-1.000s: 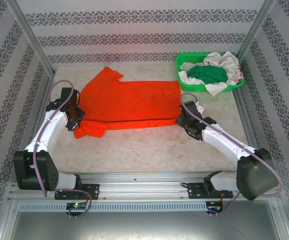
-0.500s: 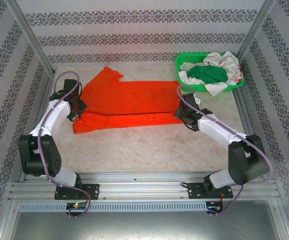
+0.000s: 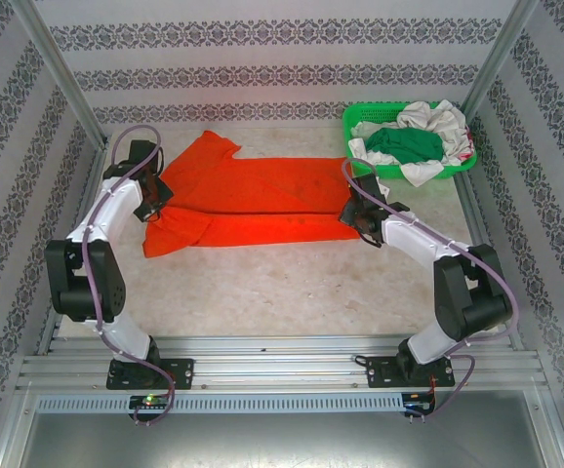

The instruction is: Fold and stack the t-shirts

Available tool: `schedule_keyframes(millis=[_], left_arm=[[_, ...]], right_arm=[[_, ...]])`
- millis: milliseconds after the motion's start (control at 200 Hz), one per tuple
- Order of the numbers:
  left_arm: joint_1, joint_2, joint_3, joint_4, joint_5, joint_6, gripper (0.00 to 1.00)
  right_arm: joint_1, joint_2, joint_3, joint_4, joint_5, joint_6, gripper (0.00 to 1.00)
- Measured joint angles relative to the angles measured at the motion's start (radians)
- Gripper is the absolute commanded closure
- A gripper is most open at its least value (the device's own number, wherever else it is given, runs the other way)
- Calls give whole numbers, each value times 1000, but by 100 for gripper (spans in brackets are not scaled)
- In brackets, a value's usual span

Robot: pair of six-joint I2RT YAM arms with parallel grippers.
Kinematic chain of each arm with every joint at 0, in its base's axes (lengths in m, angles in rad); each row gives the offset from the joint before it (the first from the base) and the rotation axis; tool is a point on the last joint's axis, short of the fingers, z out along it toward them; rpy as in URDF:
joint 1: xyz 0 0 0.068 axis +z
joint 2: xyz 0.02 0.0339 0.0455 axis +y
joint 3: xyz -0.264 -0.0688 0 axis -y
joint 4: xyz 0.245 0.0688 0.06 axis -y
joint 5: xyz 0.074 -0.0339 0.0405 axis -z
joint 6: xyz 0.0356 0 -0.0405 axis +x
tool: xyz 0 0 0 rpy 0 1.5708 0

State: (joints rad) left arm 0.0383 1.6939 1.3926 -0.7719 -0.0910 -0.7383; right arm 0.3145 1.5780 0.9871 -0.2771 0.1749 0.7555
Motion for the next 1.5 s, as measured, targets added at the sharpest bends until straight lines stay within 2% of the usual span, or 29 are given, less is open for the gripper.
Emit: schedule_keyframes(millis=[804, 1499], left_arm=[[0, 143, 161, 0, -24, 54, 100], [-5, 194, 171, -2, -42, 70, 100]], right_arm=[[-18, 92, 47, 53, -8, 4, 100], [-31, 186, 99, 64, -8, 4, 100]])
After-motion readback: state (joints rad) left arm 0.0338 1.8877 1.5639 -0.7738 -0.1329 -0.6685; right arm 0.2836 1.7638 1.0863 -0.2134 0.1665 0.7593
